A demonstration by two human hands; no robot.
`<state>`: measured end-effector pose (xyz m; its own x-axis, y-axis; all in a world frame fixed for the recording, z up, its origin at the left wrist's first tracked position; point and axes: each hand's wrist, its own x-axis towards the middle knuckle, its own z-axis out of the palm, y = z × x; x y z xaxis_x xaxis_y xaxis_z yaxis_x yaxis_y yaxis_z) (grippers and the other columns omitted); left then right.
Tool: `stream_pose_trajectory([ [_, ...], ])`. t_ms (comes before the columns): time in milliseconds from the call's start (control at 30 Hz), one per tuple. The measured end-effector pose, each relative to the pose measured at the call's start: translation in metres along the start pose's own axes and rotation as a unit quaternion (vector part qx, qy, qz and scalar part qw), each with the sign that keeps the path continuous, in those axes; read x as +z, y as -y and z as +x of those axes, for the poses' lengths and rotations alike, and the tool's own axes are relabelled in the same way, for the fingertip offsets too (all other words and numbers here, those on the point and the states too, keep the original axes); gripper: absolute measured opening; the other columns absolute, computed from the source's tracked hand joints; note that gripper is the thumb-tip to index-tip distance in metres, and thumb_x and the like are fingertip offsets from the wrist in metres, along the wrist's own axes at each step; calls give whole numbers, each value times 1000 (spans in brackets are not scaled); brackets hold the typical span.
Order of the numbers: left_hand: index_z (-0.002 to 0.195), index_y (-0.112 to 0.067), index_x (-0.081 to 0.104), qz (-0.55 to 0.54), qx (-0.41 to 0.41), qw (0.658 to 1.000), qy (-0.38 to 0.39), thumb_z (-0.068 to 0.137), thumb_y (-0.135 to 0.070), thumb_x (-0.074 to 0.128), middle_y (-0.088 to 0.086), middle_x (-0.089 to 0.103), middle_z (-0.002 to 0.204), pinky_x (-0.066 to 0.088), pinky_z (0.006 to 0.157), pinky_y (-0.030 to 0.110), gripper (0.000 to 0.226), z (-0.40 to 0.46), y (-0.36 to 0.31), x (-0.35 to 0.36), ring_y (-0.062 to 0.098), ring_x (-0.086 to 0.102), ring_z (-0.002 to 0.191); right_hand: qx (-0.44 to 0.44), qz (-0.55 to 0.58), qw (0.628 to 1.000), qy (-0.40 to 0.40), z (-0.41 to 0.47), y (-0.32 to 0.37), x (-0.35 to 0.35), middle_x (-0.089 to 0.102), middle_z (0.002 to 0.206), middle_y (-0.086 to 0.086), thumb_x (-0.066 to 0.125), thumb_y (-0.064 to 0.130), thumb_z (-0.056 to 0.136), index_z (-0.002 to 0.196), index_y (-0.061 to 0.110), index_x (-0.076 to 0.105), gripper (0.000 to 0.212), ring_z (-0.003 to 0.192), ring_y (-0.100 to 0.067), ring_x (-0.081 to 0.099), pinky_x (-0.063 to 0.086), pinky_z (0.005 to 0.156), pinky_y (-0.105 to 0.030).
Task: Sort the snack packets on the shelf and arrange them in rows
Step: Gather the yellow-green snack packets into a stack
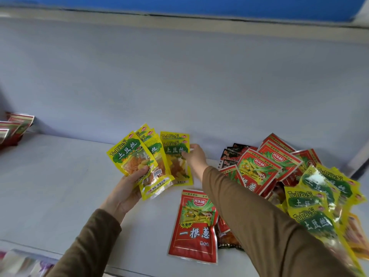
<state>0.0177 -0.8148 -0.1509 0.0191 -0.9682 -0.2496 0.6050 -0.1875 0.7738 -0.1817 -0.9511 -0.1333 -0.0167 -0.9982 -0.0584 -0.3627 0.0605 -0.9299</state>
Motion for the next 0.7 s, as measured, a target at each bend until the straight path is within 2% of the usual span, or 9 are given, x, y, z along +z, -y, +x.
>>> stream_pose_trajectory([
  [67, 124, -11, 67, -1, 5, 1000, -5, 83, -14, 73, 18, 73, 121, 65, 73, 46, 41, 1, 0, -2, 30, 77, 89, -54, 21, 998, -16, 0, 10, -5, 69, 87, -11, 64, 16, 96, 96, 3, 69, 14, 76, -19, 57, 39, 67, -31],
  [133, 129, -10, 65, 0, 8, 1000, -11, 83, -14, 73, 18, 71, 125, 62, 85, 51, 47, 1, -2, -4, 32, 75, 98, -103, 50, 992, -49, -1, 25, -18, 54, 62, -1, 64, 19, 96, 69, 11, 59, 29, 57, -11, 46, 31, 57, -30],
  [167, 133, -9, 62, 4, 8, 1000, -14, 84, -14, 73, 18, 70, 128, 59, 90, 53, 51, 1, -3, -4, 34, 72, 106, -135, 53, 987, -64, -2, 34, -27, 44, 57, 3, 64, 20, 96, 64, 15, 50, 35, 51, -7, 38, 28, 53, -31],
  [233, 138, -7, 59, 17, 7, 1000, -15, 84, -15, 73, 18, 69, 130, 56, 95, 55, 56, 0, -4, -4, 38, 67, 116, -184, 59, 978, -84, -6, 50, -47, 35, 58, 3, 63, 21, 98, 64, 19, 40, 41, 49, -4, 30, 24, 51, -28],
  [300, 135, -7, 61, 21, 10, 1000, -18, 83, -15, 74, 18, 70, 128, 62, 87, 50, 55, 0, -5, -1, 34, 72, 107, -192, 108, 973, -76, -11, 65, -66, 38, 66, -6, 60, 22, 100, 70, 18, 44, 35, 61, -12, 38, 29, 57, -29],
  [400, 129, -8, 65, 21, 13, 1000, -12, 83, -15, 74, 17, 72, 124, 64, 75, 42, 48, 1, -4, 6, 30, 76, 98, -96, 303, 947, 46, -23, 77, -76, 60, 80, -14, 53, 20, 104, 92, 11, 62, 18, 70, -23, 59, 49, 66, -32],
  [500, 126, -9, 67, 32, -2, 999, 2, 85, -17, 74, 16, 73, 122, 63, 70, 39, 42, 2, 0, 18, 28, 77, 95, -7, 362, 918, 162, -42, 74, -56, 69, 80, -9, 51, 19, 104, 100, 6, 64, 19, 63, -20, 66, 55, 59, -31],
  [600, 133, -8, 63, 61, -9, 998, 13, 95, -17, 65, 15, 74, 121, 64, 72, 38, 39, 4, 4, 29, 26, 77, 94, 46, 335, 932, 128, -56, 58, -28, 71, 93, -14, 54, 18, 103, 110, 5, 65, 18, 73, -23, 67, 58, 70, -37],
  [700, 133, -12, 65, 99, -11, 995, 14, 105, -35, 53, 14, 75, 118, 64, 76, 39, 38, 1, 5, 34, 27, 77, 96, 59, 330, 937, 101, -62, 41, -15, 74, 85, -8, 57, 13, 102, 107, 7, 70, 15, 64, -17, 70, 57, 56, -26],
])
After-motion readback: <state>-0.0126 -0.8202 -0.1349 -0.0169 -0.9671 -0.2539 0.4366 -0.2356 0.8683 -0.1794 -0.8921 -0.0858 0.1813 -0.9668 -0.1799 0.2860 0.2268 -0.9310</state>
